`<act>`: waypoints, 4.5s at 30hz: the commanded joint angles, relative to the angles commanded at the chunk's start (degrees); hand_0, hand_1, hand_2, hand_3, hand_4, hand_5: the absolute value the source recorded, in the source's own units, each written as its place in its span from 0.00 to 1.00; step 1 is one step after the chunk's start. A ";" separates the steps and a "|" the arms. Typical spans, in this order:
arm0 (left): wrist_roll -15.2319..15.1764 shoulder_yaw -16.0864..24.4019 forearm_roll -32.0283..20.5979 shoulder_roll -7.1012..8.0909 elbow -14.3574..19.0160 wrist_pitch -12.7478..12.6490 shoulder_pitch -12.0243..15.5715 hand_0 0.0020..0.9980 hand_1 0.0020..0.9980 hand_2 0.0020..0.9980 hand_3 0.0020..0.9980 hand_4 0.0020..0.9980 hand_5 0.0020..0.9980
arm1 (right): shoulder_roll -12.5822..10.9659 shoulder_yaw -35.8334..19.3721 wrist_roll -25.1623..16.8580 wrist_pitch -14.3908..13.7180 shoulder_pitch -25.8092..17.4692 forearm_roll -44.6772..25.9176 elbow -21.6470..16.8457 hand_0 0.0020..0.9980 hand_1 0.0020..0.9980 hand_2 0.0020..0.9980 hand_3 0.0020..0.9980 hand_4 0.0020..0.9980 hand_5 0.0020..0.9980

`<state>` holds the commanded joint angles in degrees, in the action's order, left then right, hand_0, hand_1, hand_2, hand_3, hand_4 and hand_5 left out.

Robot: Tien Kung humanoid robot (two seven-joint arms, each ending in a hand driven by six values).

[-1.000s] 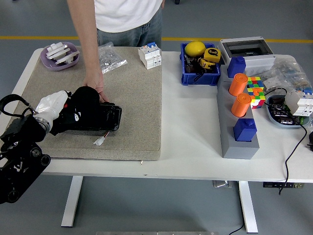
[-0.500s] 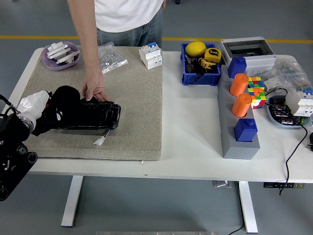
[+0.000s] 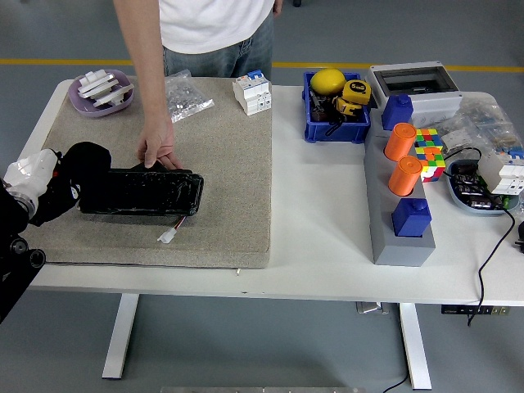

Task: Pick the rag up,wipe the panel,place it on the desk

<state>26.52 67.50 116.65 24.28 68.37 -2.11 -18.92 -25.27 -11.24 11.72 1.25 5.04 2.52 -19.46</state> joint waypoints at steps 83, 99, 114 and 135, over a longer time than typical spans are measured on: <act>4.66 -18.70 -1.46 -4.19 6.18 3.61 -6.61 0.24 0.31 0.54 0.47 0.12 0.00 | -0.36 -0.12 0.10 0.30 0.18 0.55 -0.18 0.74 0.65 0.69 0.73 1.00 0.64; 4.99 -13.64 -0.29 -1.79 3.85 3.79 -4.85 0.24 0.31 0.54 0.47 0.13 0.00 | -0.38 -0.41 0.16 0.32 0.13 0.84 -0.22 0.74 0.65 0.69 0.73 1.00 0.64; 5.38 -8.57 1.42 -0.52 2.20 3.88 -3.73 0.24 0.31 0.54 0.47 0.13 0.00 | -0.33 -0.56 0.16 0.35 0.13 0.89 -0.24 0.74 0.65 0.69 0.73 1.00 0.64; 5.53 -6.01 2.19 0.17 1.11 3.83 -3.83 0.24 0.31 0.54 0.47 0.13 0.00 | -0.21 -1.16 0.07 0.34 0.13 1.46 -0.40 0.74 0.65 0.69 0.73 1.00 0.64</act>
<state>32.06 61.49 118.84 24.45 69.49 1.73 -22.75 -25.48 -12.40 11.79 1.59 5.17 3.98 -19.86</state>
